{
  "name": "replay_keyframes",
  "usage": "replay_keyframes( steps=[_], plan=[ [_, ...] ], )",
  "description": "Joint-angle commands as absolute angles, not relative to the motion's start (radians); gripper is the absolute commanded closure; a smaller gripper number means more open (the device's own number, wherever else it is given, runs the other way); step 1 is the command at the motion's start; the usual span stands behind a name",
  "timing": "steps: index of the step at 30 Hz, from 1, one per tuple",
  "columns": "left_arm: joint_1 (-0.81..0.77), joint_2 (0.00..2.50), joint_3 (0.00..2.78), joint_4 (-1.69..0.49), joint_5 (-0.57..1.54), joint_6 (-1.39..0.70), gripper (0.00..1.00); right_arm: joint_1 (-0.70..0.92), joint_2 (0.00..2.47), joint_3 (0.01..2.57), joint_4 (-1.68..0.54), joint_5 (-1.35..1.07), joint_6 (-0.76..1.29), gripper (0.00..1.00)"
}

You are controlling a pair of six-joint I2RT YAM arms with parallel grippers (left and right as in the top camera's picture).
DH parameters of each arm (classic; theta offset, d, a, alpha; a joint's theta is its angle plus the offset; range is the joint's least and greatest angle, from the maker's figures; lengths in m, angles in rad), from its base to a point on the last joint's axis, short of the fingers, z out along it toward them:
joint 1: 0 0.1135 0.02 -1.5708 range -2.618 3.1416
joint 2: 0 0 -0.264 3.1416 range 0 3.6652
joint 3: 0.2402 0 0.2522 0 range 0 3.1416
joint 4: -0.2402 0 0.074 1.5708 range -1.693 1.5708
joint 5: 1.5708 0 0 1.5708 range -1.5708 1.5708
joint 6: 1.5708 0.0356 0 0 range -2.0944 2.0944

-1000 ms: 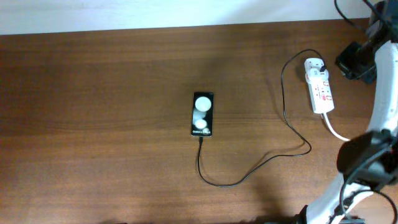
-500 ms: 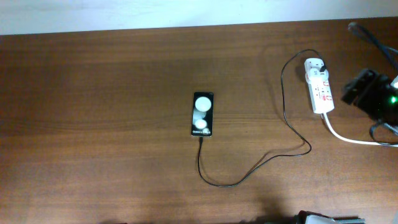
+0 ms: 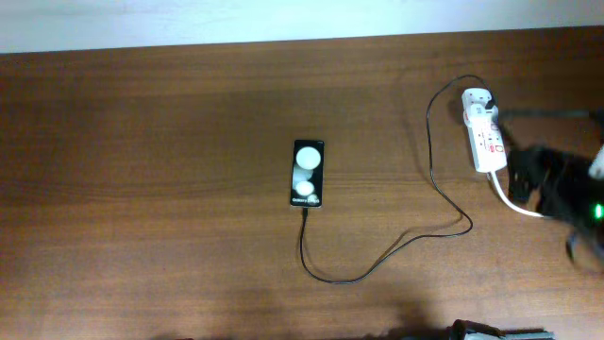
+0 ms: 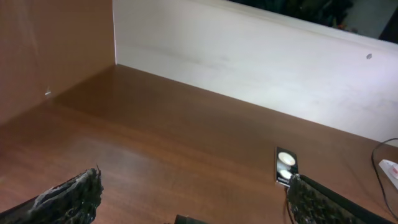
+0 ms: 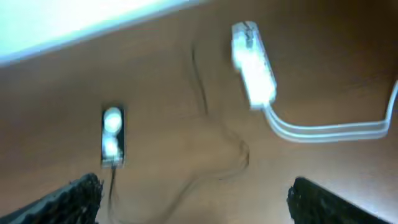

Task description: Plug charger to phone and switch on socket

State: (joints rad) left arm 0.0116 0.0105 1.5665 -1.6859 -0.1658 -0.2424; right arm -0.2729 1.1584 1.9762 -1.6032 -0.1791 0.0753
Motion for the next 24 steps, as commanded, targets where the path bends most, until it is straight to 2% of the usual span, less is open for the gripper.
replay_keyframes(
  steps=[1,3,6,9,12,19,24],
  plan=[
    [0.007,0.007,1.566,-1.687,-0.17,-0.241,0.01,-0.226,0.906,1.744,-1.426,-0.187,0.033,0.01],
    [0.007,0.007,1.566,-1.687,-0.17,-0.241,0.01,-0.15,0.637,1.405,-1.174,-0.188,0.034,0.02],
    [0.007,0.007,1.566,-1.688,-0.17,-0.241,0.01,-0.112,0.359,1.062,-0.933,-0.22,0.035,0.01],
    [0.007,0.007,1.566,-1.687,-0.17,-0.241,0.01,-0.083,0.176,0.781,-0.703,-0.228,0.077,0.01],
    [0.007,0.007,1.566,-1.687,-0.17,-0.241,0.01,-0.083,0.04,0.471,-0.38,-0.229,0.17,0.01],
    [0.007,0.007,1.566,-1.687,-0.17,-0.241,0.01,-0.032,0.004,0.175,-0.054,-0.118,0.173,0.01],
    [0.007,0.007,1.566,-1.687,-0.17,-0.241,0.01,-0.033,0.004,0.05,-0.025,-0.065,0.173,0.01]
  ],
)
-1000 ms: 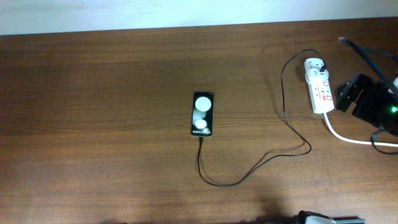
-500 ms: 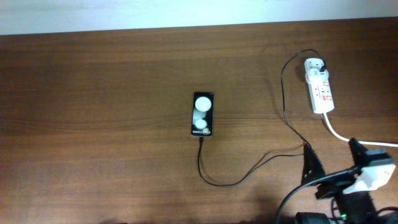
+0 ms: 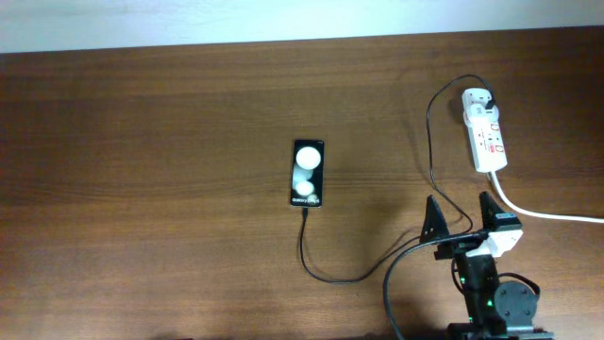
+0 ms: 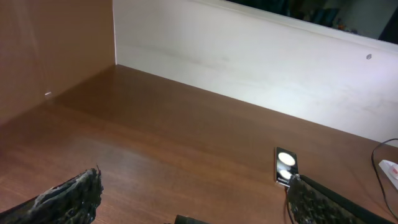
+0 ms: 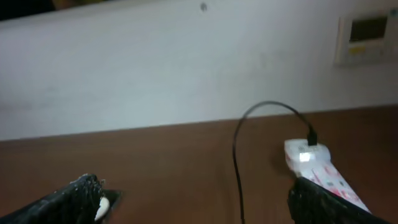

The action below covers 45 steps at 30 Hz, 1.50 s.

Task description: Plug charger to phone and switch on socket

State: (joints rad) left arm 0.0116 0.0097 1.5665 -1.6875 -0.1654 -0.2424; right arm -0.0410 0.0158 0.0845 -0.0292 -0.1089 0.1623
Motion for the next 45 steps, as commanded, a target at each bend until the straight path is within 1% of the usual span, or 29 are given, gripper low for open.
replay_keyframes(
  steps=[1,6,10,26,27,30,31,33,35,41,45],
  plan=[
    [0.007,0.007,1.566,-1.687,-0.17,-0.241,0.01,-0.033,0.004,0.039,-0.026,-0.057,0.173,0.01],
    [0.007,0.007,1.566,-1.687,-0.17,-0.241,0.01,-0.033,0.004,0.006,-0.079,-0.021,0.173,0.01],
    [0.007,0.007,1.566,-1.687,-0.17,-0.241,0.01,-0.033,0.004,0.006,-0.08,-0.02,0.082,0.01],
    [0.007,0.007,1.566,-1.687,-0.17,-0.241,0.01,-0.033,0.006,0.006,-0.078,-0.021,0.083,0.01],
    [0.006,0.007,1.559,-1.687,-0.228,-0.234,0.01,-0.033,0.006,0.006,-0.078,-0.021,0.083,0.01],
    [0.002,0.007,1.464,-1.668,-0.231,-0.234,0.01,-0.033,0.006,0.006,-0.078,-0.021,0.083,0.01],
    [0.001,0.007,1.399,-1.614,-0.243,-0.233,0.01,-0.033,0.006,0.006,-0.078,-0.021,0.083,0.01],
    [-0.002,0.007,1.205,-1.416,-0.244,-0.232,0.01,-0.033,0.006,0.006,-0.078,-0.021,0.083,0.01],
    [-0.017,0.007,1.047,-1.299,-0.244,-0.229,0.01,-0.033,0.006,0.006,-0.078,-0.021,0.083,0.01],
    [-0.025,0.006,0.654,-0.882,-0.212,-0.229,0.01,-0.033,0.006,0.006,-0.078,-0.021,0.083,0.01],
    [-0.025,0.006,0.347,-0.505,-0.092,-0.229,0.01,-0.033,0.006,0.006,-0.078,-0.021,0.083,0.02]
  ],
)
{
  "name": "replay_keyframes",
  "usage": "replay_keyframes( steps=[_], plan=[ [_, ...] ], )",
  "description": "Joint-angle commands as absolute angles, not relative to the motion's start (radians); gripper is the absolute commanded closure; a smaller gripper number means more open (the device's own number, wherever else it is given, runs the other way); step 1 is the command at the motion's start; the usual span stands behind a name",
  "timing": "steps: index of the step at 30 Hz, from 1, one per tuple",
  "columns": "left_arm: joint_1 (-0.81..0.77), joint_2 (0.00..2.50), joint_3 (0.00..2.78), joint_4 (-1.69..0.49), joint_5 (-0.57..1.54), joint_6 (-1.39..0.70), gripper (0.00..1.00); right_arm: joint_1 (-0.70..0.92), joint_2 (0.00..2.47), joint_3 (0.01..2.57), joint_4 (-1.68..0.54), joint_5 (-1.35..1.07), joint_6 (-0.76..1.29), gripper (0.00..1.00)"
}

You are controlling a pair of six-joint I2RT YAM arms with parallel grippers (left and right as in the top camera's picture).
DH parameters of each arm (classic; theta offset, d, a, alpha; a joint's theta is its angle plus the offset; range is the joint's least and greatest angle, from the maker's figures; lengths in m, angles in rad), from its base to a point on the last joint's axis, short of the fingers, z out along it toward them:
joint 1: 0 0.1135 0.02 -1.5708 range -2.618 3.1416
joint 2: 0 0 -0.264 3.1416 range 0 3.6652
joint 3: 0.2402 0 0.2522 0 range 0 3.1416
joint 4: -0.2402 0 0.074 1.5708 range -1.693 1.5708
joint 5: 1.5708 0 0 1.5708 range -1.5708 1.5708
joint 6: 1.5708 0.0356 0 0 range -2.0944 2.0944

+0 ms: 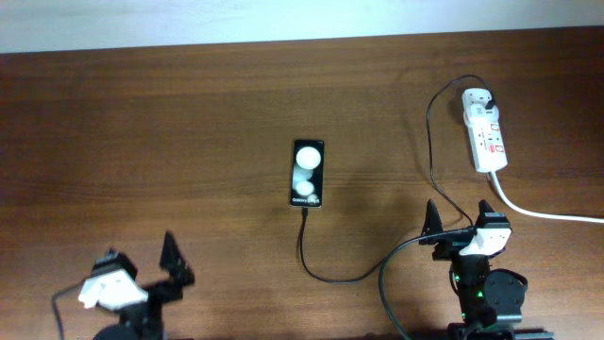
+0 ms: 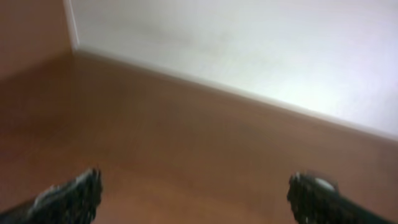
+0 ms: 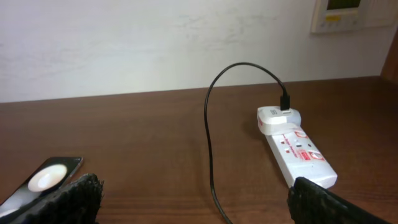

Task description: Plug charger to phone and switch on socket

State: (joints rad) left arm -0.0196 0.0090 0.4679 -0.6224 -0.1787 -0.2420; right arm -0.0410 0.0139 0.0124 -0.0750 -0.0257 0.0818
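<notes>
A black phone (image 1: 307, 173) lies face up mid-table, also seen in the right wrist view (image 3: 43, 177). A thin black charger cable (image 1: 429, 161) meets the phone's near edge, loops across the table and ends in a white adapter (image 1: 478, 97) on the white socket strip (image 1: 484, 132), which is also in the right wrist view (image 3: 295, 146). My right gripper (image 1: 460, 217) stands open at the front right, short of the cable (image 3: 211, 124). My left gripper (image 1: 140, 253) is open at the front left, holding nothing. Its wrist view is blurred.
The strip's white mains lead (image 1: 547, 213) runs off the right edge. A white wall (image 3: 186, 43) borders the far side of the brown table (image 1: 142, 142). A wall panel (image 3: 345, 15) hangs behind the strip.
My left arm has come into the overhead view at the front left, and its wrist view has swung and blurred, losing the phone. The right gripper has barely shifted, still open.
My right arm was first beside the socket strip at the right edge, blurred. Then it stood at the front right, open, while the left arm stayed out of the overhead view. Now both grippers are open at the front edge. Phone, cable and strip have stayed in place.
</notes>
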Motion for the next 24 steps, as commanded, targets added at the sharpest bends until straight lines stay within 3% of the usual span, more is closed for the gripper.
replay_keyframes(
  steps=[1,4,9,13,24],
  plan=[
    [-0.024,0.006,0.288,-0.413,-0.073,-0.229,0.01,-0.033,0.006,0.006,-0.078,-0.021,0.083,0.01],
    [-0.024,0.005,0.167,-0.188,-0.041,-0.162,0.01,-0.033,0.006,0.006,-0.078,-0.021,0.083,0.01],
    [-0.024,0.005,0.02,-0.028,-0.028,-0.073,0.01,-0.033,0.006,0.006,-0.078,-0.021,0.083,0.01],
    [-0.024,0.005,0.008,-0.046,-0.028,0.04,0.01,-0.033,0.006,0.006,-0.078,-0.021,0.083,0.01],
    [-0.023,0.005,0.009,-0.083,-0.003,0.062,0.01,-0.033,0.006,0.006,-0.078,-0.021,0.083,0.01]
  ],
)
